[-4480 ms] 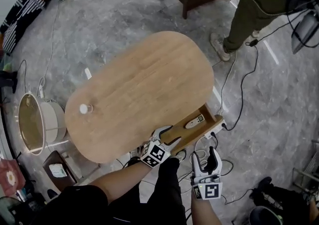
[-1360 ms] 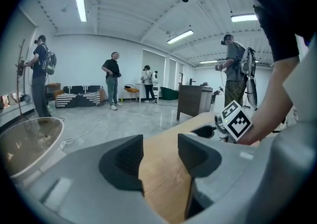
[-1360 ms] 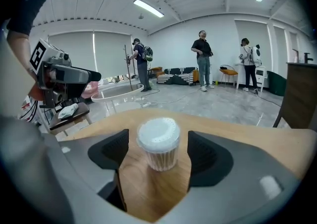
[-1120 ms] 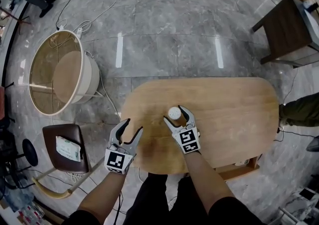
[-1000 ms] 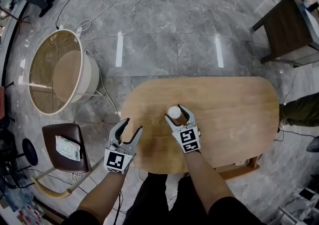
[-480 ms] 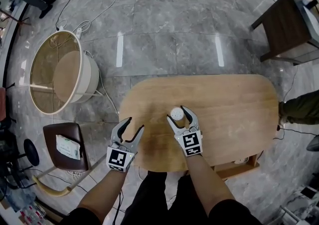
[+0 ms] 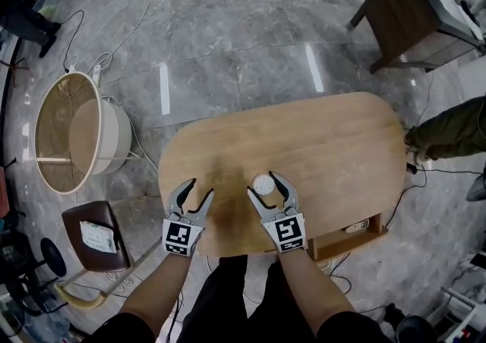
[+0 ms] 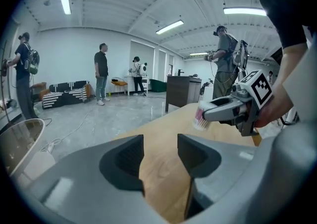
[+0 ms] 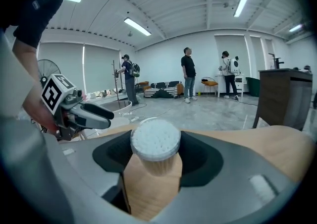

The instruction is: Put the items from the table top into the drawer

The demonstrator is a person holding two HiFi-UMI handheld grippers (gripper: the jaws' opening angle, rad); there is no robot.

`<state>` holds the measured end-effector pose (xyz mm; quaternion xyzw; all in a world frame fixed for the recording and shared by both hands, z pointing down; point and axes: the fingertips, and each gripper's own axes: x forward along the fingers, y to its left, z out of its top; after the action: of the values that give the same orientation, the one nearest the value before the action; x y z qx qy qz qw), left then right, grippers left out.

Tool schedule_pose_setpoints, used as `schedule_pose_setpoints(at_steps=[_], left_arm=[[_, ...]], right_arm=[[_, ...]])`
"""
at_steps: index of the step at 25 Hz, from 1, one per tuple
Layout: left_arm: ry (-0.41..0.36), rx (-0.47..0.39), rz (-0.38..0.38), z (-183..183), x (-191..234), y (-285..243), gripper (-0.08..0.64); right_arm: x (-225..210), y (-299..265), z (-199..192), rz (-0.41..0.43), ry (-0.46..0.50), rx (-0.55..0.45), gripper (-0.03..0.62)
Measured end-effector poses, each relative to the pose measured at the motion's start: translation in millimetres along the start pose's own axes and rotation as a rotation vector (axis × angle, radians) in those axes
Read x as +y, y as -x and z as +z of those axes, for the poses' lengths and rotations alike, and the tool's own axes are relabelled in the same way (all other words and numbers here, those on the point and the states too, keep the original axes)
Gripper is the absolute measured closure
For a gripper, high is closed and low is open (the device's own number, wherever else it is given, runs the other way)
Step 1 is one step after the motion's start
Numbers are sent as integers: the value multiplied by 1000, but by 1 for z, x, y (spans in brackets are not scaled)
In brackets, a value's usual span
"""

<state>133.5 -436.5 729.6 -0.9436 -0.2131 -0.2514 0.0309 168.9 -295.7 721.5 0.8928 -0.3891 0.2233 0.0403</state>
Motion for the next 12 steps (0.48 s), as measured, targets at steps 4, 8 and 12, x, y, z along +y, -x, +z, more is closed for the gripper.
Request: schedule_pose_setpoints(at_steps=[4, 8, 12], left_arm=[[-33, 20, -58, 10, -30, -14, 339], [-78, 18, -122, 27, -70, -26, 339], [-121, 12, -173, 42, -108, -39, 339]], right_arm=[[-20, 39, 1, -62, -35, -32, 291], [-49, 87, -4, -147, -68, -60, 291], [-71, 136, -17, -219, -108, -77, 291]])
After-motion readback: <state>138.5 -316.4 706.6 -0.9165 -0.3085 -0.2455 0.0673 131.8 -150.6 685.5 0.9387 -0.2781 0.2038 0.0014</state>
